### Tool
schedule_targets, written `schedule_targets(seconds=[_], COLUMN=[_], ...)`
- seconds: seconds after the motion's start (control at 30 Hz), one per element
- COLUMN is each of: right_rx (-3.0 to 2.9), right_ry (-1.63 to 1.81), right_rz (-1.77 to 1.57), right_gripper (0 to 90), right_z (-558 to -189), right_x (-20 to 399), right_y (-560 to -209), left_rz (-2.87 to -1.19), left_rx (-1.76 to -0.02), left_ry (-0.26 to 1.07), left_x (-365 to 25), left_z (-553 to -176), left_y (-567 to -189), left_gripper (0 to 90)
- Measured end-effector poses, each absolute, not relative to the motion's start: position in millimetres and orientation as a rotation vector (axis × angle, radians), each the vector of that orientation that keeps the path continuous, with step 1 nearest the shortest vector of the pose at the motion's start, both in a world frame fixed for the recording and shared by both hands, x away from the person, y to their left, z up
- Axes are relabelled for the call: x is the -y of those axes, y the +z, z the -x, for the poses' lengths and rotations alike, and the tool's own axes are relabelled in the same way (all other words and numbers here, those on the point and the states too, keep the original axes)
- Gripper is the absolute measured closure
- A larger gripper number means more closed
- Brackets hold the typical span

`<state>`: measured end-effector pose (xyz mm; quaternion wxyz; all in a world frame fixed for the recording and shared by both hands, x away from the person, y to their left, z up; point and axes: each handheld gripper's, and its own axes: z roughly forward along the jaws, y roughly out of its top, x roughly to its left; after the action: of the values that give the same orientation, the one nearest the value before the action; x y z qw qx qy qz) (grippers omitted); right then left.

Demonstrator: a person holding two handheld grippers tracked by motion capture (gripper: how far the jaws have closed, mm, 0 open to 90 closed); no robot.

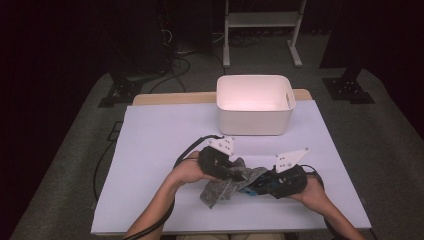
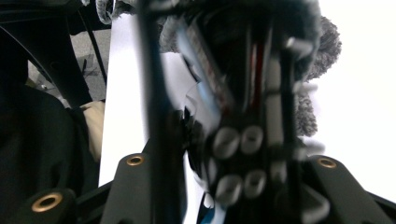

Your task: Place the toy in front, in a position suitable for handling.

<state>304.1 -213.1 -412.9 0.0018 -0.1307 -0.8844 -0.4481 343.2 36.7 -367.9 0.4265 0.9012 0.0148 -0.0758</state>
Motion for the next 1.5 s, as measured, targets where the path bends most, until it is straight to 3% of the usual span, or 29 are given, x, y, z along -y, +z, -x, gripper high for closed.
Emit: schedule_targets(seconds=[0.47,0.67,0.77,0.8,1.1,1.5], right_rx=[2.772,2.822,2.854,2.854,2.843,2.794], right_ry=[-1.318,-1.256,-1.197,-1.186,-1.223,-1.244], right_rz=[0.549,0.542,0.55,0.543,0.465,0.215], right_gripper=[53.2,53.2,47.8,51.1,55.8,55.8], right_z=[-293,-288,-289,-290,-297,-354], right_x=[254,257,251,249,236,143], right_y=[-439,-444,-442,-441,-439,-431], left_rz=[-2.311,-2.324,-2.319,-2.316,-2.291,-2.3], left_rx=[0.044,0.058,0.052,0.052,0.008,-0.187], left_ry=[-0.193,-0.195,-0.197,-0.193,-0.162,-0.033], left_x=[14,20,17,15,-18,-114], left_z=[-343,-344,-345,-345,-348,-364], left_y=[-380,-379,-377,-377,-361,-341], left_gripper=[80.2,80.2,80.2,80.2,80.2,80.1])
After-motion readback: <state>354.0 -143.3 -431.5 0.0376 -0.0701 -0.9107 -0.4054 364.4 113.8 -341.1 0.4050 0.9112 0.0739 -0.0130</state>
